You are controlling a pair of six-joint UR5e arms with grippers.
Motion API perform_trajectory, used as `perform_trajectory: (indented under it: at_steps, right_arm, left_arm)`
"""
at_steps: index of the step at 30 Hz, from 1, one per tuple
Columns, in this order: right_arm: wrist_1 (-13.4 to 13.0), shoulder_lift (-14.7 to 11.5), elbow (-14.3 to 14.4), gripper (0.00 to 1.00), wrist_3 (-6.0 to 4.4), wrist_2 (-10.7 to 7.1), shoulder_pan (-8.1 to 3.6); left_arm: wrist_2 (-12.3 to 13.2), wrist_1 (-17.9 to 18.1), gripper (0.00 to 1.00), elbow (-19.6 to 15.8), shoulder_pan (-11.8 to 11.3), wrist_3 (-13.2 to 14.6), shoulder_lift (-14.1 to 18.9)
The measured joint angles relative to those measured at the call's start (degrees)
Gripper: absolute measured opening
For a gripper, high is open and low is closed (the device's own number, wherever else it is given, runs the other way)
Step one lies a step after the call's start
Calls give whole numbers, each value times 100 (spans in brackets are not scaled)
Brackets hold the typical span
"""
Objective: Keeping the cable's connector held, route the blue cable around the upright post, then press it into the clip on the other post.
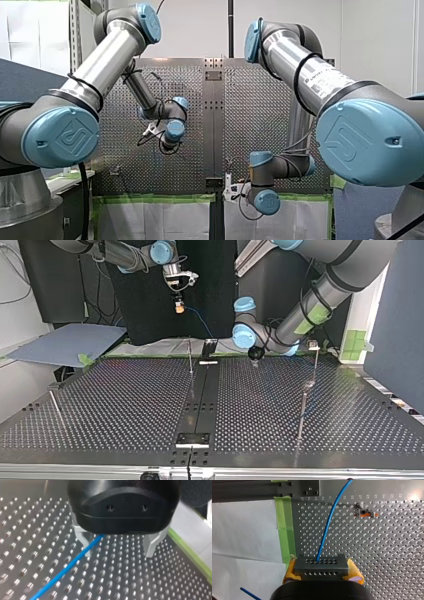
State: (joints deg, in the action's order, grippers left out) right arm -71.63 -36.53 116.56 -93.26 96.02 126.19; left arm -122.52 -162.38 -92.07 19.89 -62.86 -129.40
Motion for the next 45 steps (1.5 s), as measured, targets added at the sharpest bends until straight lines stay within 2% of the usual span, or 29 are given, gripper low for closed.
perform_trajectory:
  at_steps: [7,15,21,28,32,37,45]
  right_arm:
    - [-32,0,0,0,-9,-11,1]
    - [-131,0,1,0,-4,-112,3]
    - [-178,-1,-3,0,-5,-142,-2]
    - [-207,0,-3,0,-2,-176,-2]
    - [-220,0,-3,0,-7,-181,-1]
    - [-225,-1,-9,0,-9,-193,-1]
    - [-214,0,-16,0,-10,-197,-27]
  left_arm:
    - [288,-47,100,1,99,-297,-171]
    - [704,-37,100,1,231,-755,-439]
    - [1047,-64,100,0,371,-1117,-472]
    - [1273,-233,100,2,555,-1547,-479]
    - [1386,-356,100,8,653,-1664,-538]
    - [1431,-543,100,85,765,-1703,-762]
    - [1869,-499,100,102,858,-1966,-842]
